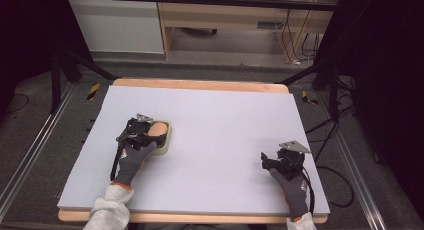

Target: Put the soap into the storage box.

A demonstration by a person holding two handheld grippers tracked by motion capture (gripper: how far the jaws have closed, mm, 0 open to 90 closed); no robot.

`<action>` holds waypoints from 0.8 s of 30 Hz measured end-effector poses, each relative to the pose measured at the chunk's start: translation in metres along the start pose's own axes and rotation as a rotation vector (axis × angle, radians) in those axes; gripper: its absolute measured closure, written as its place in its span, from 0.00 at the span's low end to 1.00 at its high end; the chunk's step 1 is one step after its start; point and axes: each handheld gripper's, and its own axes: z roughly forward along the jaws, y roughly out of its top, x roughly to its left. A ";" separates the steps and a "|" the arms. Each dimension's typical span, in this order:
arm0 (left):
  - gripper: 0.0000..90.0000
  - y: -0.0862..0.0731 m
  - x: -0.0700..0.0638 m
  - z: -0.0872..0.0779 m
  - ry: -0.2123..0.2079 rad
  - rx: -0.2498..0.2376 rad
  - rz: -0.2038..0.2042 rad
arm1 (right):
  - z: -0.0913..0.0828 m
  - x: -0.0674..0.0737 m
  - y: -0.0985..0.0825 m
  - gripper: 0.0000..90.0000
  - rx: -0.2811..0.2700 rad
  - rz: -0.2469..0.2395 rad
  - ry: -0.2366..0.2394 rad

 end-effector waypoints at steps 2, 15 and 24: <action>0.35 0.000 -0.001 0.001 0.003 -0.002 -0.002 | 0.000 0.000 0.000 0.10 0.000 -0.002 0.000; 0.30 0.000 -0.002 -0.002 0.012 -0.025 -0.007 | -0.001 0.001 0.000 0.10 0.002 0.004 0.005; 0.27 -0.002 -0.003 -0.023 -0.021 -0.078 -0.001 | -0.004 -0.002 0.000 0.09 -0.003 0.012 0.000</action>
